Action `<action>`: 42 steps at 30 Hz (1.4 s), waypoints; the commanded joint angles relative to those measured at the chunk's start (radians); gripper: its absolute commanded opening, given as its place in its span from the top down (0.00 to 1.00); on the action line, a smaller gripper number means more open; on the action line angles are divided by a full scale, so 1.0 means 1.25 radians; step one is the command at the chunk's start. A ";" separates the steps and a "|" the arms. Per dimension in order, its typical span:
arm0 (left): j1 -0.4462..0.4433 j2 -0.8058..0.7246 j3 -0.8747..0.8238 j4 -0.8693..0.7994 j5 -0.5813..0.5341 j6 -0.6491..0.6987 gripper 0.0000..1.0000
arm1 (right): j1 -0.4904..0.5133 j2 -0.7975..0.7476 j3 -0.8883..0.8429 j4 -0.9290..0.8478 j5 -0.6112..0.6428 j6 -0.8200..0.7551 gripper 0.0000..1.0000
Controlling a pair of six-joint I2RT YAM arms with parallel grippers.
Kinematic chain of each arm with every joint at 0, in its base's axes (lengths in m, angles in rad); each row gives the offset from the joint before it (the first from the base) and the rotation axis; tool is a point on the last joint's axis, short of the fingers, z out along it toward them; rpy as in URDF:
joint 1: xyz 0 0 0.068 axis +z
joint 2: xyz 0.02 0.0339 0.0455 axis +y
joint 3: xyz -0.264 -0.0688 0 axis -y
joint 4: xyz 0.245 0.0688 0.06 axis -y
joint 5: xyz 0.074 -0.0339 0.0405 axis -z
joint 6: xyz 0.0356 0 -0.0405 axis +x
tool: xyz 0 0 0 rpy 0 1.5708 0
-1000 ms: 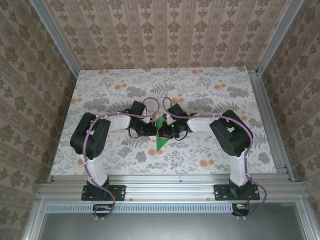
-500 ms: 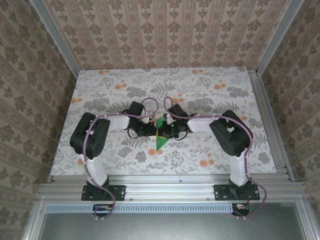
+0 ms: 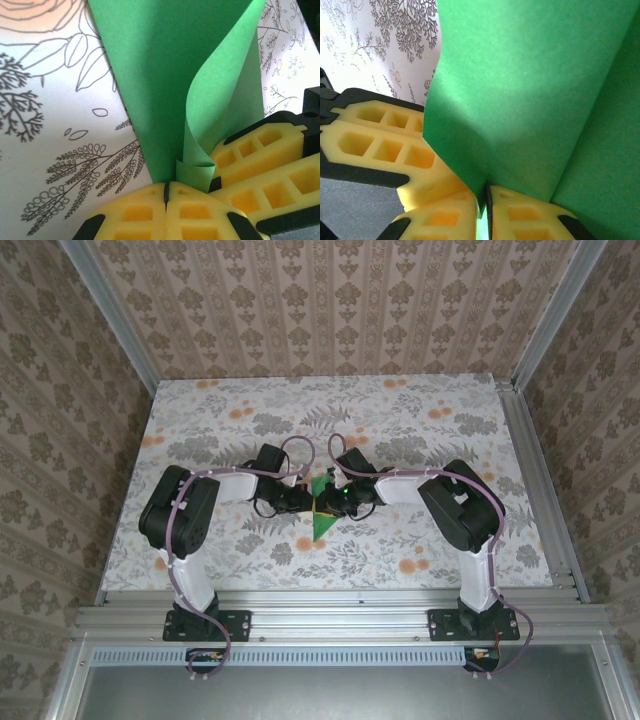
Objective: Fold a paper plane with a square sheet of paper (pick it up from the middle)
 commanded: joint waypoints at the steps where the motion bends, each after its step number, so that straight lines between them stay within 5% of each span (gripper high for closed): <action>1: -0.008 0.024 -0.035 0.034 -0.019 -0.030 1.00 | 0.004 0.032 -0.019 0.025 0.007 0.003 0.82; 22: 0.058 -0.149 -0.072 0.076 0.010 -0.107 1.00 | 0.003 0.055 -0.034 0.021 0.015 0.003 0.80; 31: 0.058 -0.235 -0.130 0.045 -0.041 -0.118 0.97 | 0.003 0.043 -0.045 0.033 0.018 0.011 0.69; 42: -0.031 -0.386 -0.261 0.078 -0.104 -0.190 0.96 | 0.001 0.033 -0.077 0.096 0.003 0.071 0.65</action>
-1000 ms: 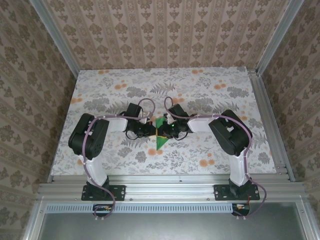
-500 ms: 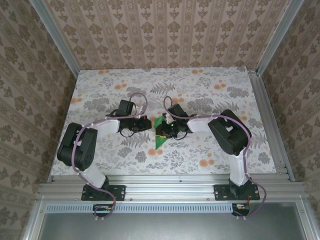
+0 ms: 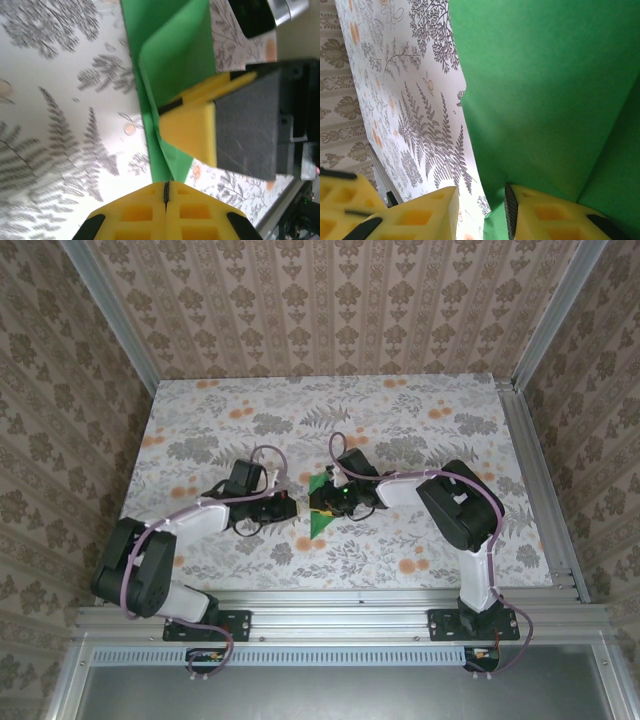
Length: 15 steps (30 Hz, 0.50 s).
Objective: Fold a paper plane with a square sheet of paper (pick it up from the middle)
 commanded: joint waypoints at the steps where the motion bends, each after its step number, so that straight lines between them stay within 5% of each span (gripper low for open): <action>1: -0.054 -0.050 -0.030 0.014 -0.048 -0.044 0.96 | 0.002 0.025 -0.040 -0.038 0.037 0.031 0.65; 15: -0.158 -0.028 -0.084 0.116 -0.150 -0.104 0.80 | -0.002 0.009 -0.044 -0.044 0.031 0.059 0.70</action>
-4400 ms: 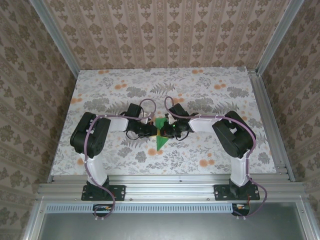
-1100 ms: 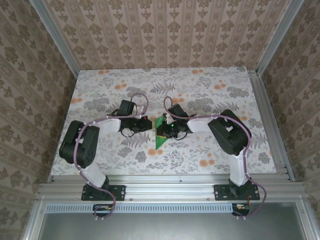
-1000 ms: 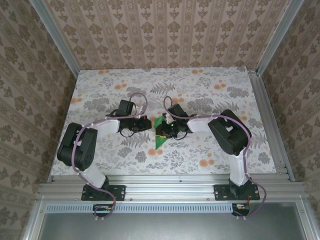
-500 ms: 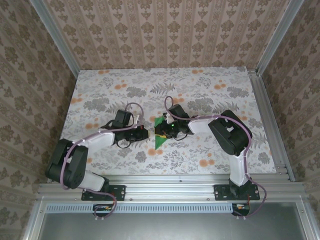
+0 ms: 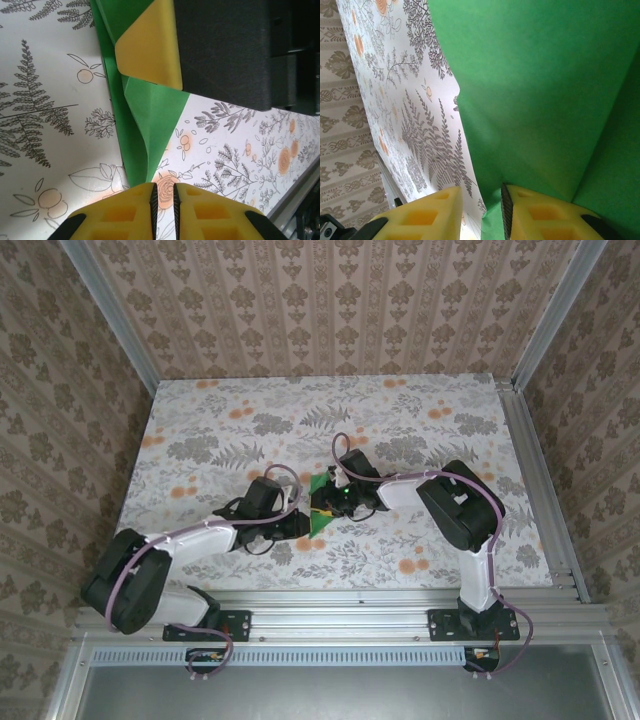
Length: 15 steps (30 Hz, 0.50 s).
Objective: Fold a paper plane with a square sheet of paper (pick it up from the middle)
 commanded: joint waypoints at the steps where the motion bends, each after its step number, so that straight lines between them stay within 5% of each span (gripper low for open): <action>1: -0.008 0.028 -0.003 0.052 -0.027 -0.019 0.79 | 0.000 0.011 -0.025 -0.081 0.029 0.012 0.70; 11: -0.032 0.112 0.047 0.057 -0.050 0.001 0.78 | 0.000 0.005 -0.028 -0.094 0.031 0.006 0.72; 15: -0.036 0.114 0.054 0.025 -0.073 0.019 0.88 | 0.000 0.006 -0.029 -0.089 0.028 0.005 0.72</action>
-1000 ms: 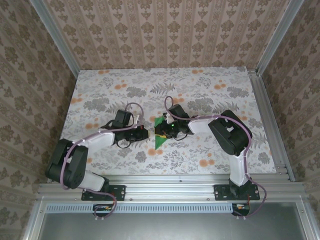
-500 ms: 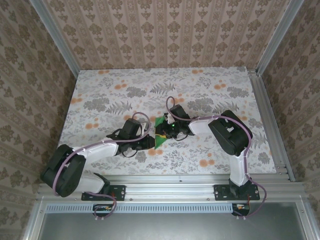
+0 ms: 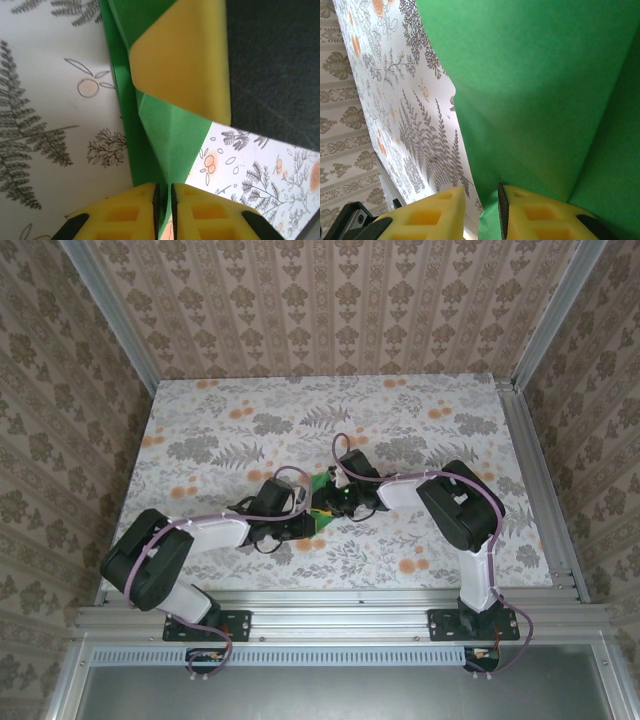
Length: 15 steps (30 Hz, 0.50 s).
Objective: Fold a paper plane with a square sheet of paper (pick it up from the middle)
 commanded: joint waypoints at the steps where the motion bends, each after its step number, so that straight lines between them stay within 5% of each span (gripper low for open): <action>1: -0.008 0.004 0.026 -0.027 -0.036 0.024 0.90 | 0.000 0.007 -0.029 -0.085 0.025 0.005 0.72; 15: -0.008 0.050 0.041 -0.070 -0.056 0.063 0.94 | -0.002 -0.016 -0.022 -0.089 0.023 0.003 0.71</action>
